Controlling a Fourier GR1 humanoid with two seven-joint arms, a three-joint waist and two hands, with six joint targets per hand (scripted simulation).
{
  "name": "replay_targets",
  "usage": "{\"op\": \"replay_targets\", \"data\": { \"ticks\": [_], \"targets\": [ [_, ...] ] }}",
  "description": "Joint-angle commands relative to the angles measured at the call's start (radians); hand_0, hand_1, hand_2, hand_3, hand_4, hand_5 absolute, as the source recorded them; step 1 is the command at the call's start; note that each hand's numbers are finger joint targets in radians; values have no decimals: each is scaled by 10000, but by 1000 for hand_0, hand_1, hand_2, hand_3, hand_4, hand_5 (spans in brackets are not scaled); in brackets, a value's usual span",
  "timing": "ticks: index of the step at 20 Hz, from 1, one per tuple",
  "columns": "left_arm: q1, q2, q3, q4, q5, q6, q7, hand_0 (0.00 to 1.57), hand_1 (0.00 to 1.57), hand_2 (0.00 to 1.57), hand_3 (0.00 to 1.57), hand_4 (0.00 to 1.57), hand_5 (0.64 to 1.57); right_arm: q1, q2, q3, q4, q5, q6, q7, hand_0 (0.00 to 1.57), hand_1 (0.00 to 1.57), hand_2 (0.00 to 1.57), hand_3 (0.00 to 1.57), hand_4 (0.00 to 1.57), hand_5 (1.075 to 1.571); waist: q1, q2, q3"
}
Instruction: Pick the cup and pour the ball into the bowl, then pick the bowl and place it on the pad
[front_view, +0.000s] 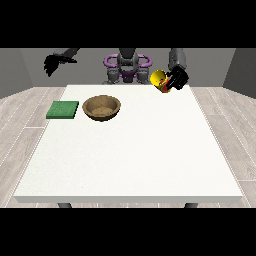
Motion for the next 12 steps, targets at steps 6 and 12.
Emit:
{"op": "replay_targets", "data": {
  "ticks": [6,12],
  "targets": [
    [-1445,-490,-1131,-109,-2415,680,3108,1490,1490,1571,1571,1512,1267,-87,-276,-136,899,56,620,-906,0,0,0,0,0,1569,-236,113,-5],
    [-2547,-956,-2695,360,-4879,194,5258,1559,1559,1571,1571,1571,1207,-470,-142,41,1113,-2,491,-193,0,0,0,0,0,1570,-371,-531,2]
  ]
}}
